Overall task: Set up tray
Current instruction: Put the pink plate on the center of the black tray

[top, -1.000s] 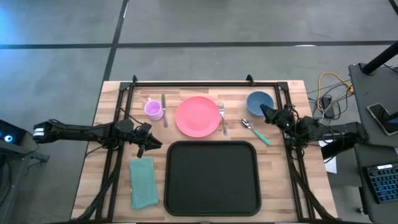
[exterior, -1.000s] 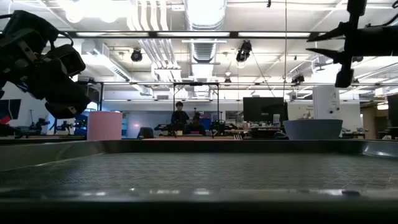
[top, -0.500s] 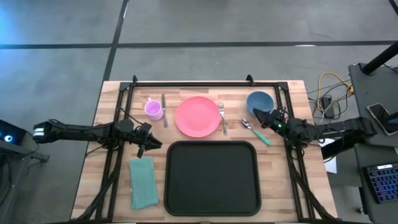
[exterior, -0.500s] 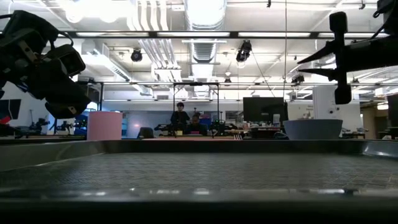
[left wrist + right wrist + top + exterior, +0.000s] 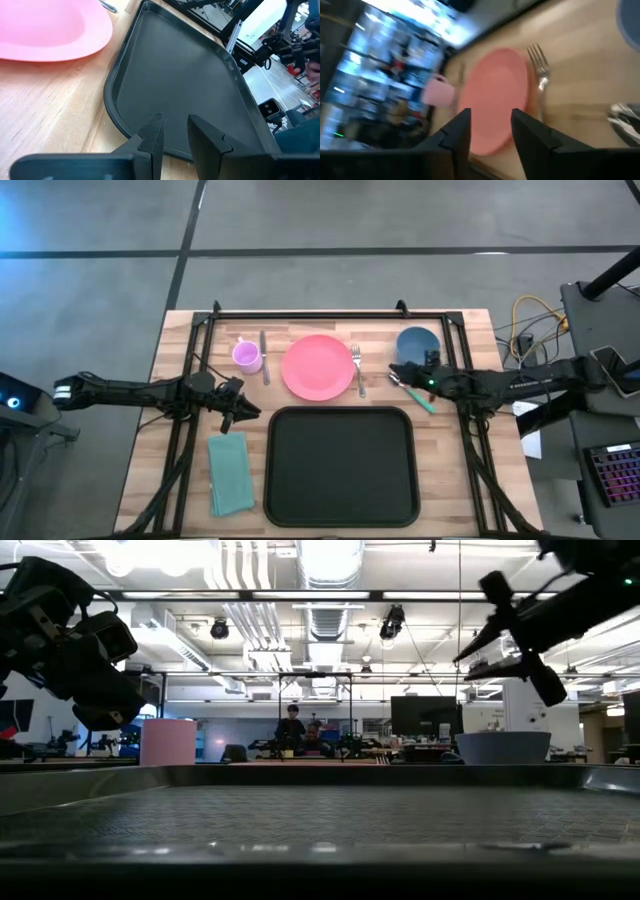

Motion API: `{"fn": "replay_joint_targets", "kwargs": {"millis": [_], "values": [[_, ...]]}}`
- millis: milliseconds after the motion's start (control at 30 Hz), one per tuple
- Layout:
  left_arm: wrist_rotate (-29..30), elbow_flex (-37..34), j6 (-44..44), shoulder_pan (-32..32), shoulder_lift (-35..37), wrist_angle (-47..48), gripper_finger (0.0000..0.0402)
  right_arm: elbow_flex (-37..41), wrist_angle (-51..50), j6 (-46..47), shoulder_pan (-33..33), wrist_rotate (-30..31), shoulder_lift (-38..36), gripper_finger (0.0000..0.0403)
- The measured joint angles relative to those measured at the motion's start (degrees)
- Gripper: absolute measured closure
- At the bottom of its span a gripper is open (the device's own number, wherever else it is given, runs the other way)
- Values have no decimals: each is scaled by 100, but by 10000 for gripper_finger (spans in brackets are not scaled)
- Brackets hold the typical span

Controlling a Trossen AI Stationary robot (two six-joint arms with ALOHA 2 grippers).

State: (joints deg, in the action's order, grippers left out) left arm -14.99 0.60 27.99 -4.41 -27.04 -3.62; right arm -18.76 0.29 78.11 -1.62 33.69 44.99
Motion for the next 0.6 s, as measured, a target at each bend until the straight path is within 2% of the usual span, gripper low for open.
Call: {"fn": "replay_joint_targets", "kwargs": {"millis": [167, 433, 500, 600], "values": [[0, 1, 0, 0, 0, 0, 333, -642, -79, -112, 359, -874, 974, 224], [0, 2, 0, 0, 0, 0, 333, -1278, -80, 254, 1136, -3090, 2612, 195], [-1, 1, 0, -2, 0, 0, 333, -1435, -36, 292, 1182, -3364, 3016, 195], [-1, 1, 0, 0, 0, 0, 333, -1679, 67, 381, 1182, -3415, 3579, 199]]}}
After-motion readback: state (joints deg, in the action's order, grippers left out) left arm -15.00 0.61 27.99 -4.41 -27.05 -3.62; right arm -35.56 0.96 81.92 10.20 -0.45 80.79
